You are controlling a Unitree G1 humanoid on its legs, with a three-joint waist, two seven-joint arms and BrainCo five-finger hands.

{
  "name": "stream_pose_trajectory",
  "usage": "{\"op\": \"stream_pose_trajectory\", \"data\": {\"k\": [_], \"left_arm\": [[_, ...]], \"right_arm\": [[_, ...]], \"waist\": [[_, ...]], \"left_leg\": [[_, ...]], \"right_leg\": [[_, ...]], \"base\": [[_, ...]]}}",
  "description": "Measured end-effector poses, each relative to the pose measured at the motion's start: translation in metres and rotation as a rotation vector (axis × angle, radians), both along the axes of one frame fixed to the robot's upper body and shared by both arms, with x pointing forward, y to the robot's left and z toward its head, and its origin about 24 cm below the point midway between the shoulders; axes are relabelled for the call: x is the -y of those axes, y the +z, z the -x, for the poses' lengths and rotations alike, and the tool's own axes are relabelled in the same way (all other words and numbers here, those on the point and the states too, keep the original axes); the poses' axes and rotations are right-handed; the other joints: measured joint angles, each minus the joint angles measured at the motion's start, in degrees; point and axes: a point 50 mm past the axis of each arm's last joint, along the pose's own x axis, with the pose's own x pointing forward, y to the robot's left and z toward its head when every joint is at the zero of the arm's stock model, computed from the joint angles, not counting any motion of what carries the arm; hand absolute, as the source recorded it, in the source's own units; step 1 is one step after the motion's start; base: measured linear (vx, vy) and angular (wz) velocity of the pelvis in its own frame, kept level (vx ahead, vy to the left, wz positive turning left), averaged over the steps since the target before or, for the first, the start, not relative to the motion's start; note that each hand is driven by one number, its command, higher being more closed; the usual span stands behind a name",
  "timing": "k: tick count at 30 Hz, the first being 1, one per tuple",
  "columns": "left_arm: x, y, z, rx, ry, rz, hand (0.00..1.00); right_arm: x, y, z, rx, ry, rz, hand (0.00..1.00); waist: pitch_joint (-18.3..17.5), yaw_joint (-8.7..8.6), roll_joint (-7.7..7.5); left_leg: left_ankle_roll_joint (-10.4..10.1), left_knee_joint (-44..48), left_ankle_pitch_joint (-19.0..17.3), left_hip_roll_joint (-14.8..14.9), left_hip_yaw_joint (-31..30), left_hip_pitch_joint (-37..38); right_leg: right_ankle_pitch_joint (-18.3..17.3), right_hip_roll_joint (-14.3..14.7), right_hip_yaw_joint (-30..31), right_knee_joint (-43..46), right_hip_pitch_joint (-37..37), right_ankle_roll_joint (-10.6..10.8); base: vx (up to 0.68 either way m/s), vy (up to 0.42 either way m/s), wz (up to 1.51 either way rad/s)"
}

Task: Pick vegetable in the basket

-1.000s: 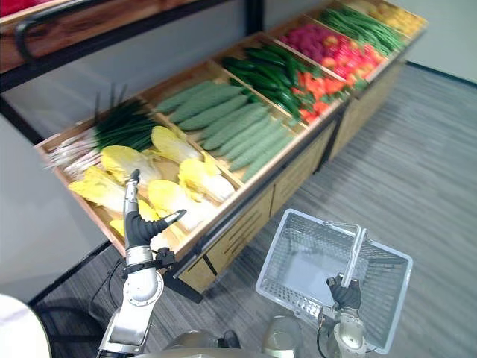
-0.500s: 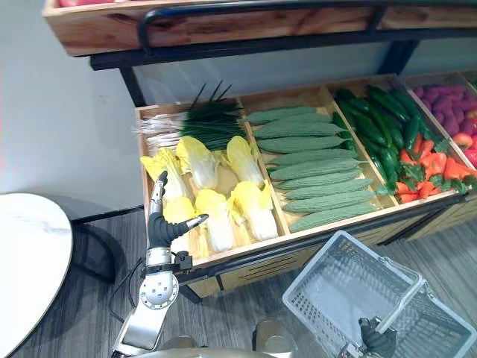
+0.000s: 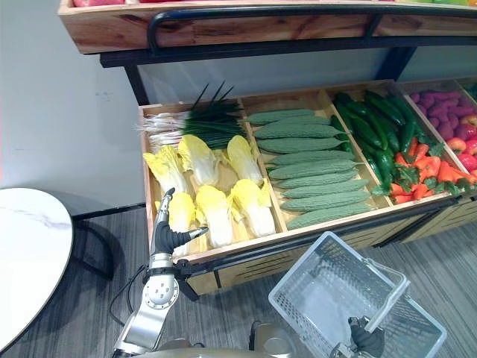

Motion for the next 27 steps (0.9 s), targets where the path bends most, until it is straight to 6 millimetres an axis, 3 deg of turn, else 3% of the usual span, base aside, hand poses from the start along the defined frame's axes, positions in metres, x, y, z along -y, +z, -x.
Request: {"op": "stream_pose_trajectory", "data": {"k": [5,11,14,15,27], "left_arm": [[0.0,0.003,-0.026,-0.002,0.018,-0.024,0.0],[0.006,0.015,-0.059,0.013,0.014,-0.041,0.0],[0.002,0.019,-0.074,0.008,0.041,-0.05,0.0],[0.0,0.021,-0.081,0.006,0.06,-0.055,1.0],[-0.005,0.046,-0.108,0.061,0.084,-0.087,1.0]], "right_arm": [[-0.009,0.001,-0.017,0.046,0.042,-0.033,1.0],[-0.008,0.005,-0.027,0.083,0.039,-0.037,1.0],[-0.009,0.009,-0.037,0.121,0.047,-0.045,1.0],[-0.01,0.011,-0.041,0.137,0.055,-0.046,1.0],[-0.007,0.023,-0.062,0.245,0.054,-0.056,1.0]], "waist": [[1.5,-1.22,-1.14],[5.3,-1.65,-1.72],[7.2,-2.78,-1.72],[7.7,-2.77,-1.77],[12.0,-2.47,-1.42]], "left_leg": [[0.1,0.3,0.6,0.8,2.6,-3.7],[0.2,2.3,0.7,1.4,5.2,-5.2],[0.3,3.8,0.0,2.1,6.0,-6.0],[0.4,4.5,-0.4,2.4,6.7,-6.7],[0.7,5.7,-1.4,2.7,8.5,-7.2]], "right_leg": [[0.9,1.1,2.2,0.6,-4.9,-0.3],[1.0,1.5,3.5,1.6,-7.4,-0.3],[1.0,1.6,3.7,2.1,-8.1,-0.3],[1.0,1.8,3.9,2.5,-8.8,-0.3],[1.4,1.7,5.2,3.2,-9.5,0.0]], "base": [[0.02,-0.024,-0.24],[0.04,-0.002,-0.14],[-0.03,-0.004,-0.09],[-0.06,-0.003,-0.08],[-0.06,0.0,-0.05]]}}
